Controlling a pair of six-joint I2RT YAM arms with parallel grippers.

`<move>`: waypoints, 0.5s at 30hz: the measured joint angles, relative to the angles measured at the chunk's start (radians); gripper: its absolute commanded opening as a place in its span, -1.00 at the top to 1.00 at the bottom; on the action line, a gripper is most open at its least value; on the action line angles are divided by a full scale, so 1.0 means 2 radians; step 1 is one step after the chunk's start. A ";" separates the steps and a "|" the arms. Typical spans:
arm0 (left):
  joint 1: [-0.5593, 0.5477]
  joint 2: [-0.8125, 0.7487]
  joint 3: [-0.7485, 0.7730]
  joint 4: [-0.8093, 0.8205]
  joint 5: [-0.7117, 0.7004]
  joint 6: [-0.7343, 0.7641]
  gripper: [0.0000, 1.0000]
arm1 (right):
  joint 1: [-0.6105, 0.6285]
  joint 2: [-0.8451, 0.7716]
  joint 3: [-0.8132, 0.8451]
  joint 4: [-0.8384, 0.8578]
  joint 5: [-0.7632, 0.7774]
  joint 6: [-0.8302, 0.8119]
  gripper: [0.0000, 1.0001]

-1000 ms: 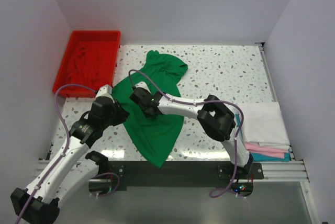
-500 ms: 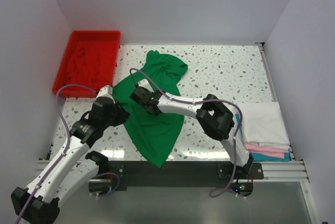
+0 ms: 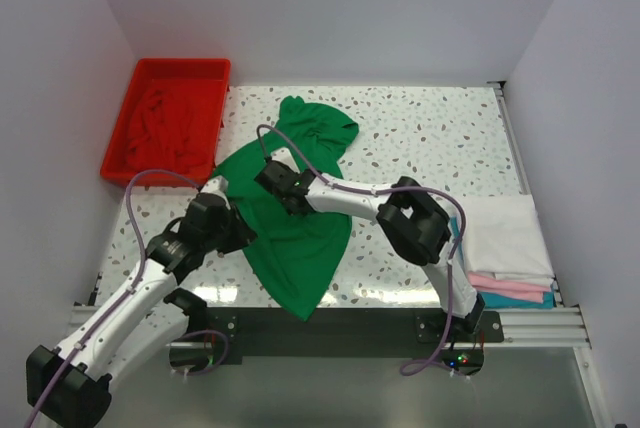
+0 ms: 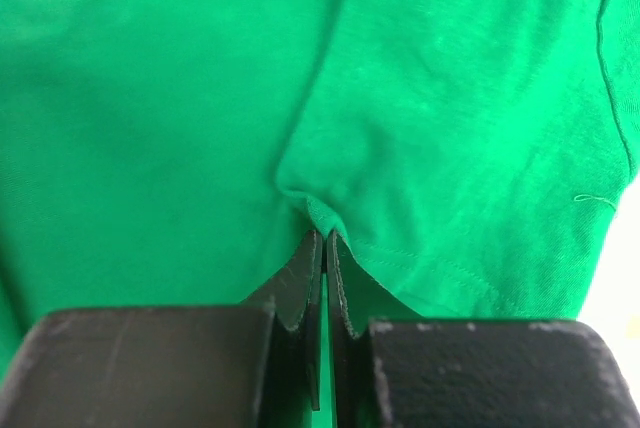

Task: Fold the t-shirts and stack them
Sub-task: Flatten the tshirt out

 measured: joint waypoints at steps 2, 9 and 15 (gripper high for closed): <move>-0.010 0.000 -0.009 0.001 0.003 -0.004 0.46 | -0.008 -0.003 -0.009 0.004 -0.004 0.002 1.00; -0.091 0.027 -0.017 0.008 -0.001 -0.024 0.51 | -0.058 -0.067 -0.071 0.010 -0.011 0.012 1.00; -0.207 0.087 -0.012 0.017 -0.019 -0.043 0.46 | -0.147 -0.200 -0.158 0.016 -0.013 0.031 1.00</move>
